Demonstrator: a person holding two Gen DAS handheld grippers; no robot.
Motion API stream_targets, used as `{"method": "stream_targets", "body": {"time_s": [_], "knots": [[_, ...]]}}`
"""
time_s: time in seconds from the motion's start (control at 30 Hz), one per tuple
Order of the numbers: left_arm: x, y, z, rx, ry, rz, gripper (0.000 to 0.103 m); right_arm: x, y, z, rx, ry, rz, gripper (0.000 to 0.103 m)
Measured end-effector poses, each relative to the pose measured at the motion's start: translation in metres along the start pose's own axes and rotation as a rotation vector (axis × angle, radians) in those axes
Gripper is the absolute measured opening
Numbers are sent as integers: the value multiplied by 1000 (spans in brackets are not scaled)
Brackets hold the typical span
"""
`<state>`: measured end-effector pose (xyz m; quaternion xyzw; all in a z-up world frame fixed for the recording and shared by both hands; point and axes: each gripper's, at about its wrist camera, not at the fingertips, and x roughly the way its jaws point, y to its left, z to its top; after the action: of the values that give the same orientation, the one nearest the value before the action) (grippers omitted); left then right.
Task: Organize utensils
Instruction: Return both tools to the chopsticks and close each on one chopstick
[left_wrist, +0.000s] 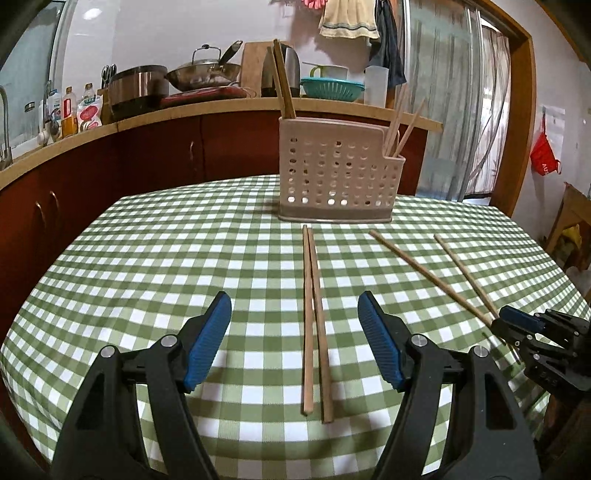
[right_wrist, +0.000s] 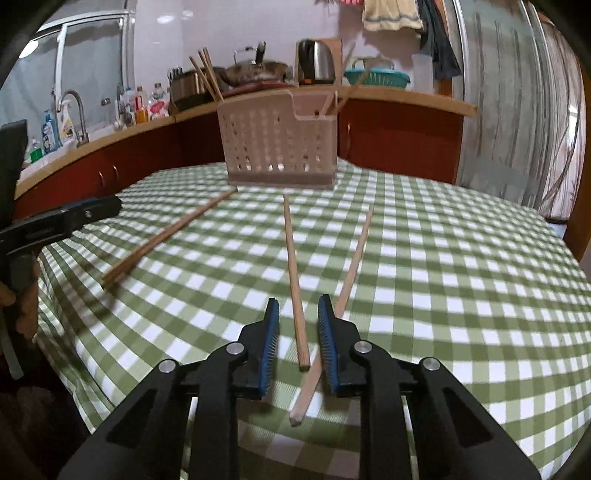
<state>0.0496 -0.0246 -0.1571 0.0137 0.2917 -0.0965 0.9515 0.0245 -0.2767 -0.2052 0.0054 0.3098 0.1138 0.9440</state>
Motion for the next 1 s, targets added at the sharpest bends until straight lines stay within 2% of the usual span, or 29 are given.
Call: {"method": "stream_targets", "body": {"time_s": [0.2, 0.33, 0.4, 0.47, 0.63, 0.77, 0.87, 1.0], "knots": [[2, 3, -7, -9, 18, 3, 69, 6, 8, -4, -32, 34, 17, 14], [6, 4, -14, -12, 44, -1, 68, 9, 18, -2, -74, 31, 20, 14], [8, 4, -18, -11, 55, -3, 62, 10, 19, -1, -79, 31, 19, 14], [11, 5, -21, -9, 71, -1, 60, 10, 19, 0, -79, 31, 20, 14], [18, 10, -23, -33, 99, 10, 59, 10, 19, 0, -79, 31, 18, 14], [20, 8, -24, -16, 112, 11, 58, 11, 18, 0, -75, 31, 21, 14], [25, 7, -27, -1, 134, 20, 53, 11, 18, 1, -76, 31, 20, 14], [28, 10, -28, -1, 154, 44, 53, 11, 18, 1, -75, 31, 20, 14]]}}
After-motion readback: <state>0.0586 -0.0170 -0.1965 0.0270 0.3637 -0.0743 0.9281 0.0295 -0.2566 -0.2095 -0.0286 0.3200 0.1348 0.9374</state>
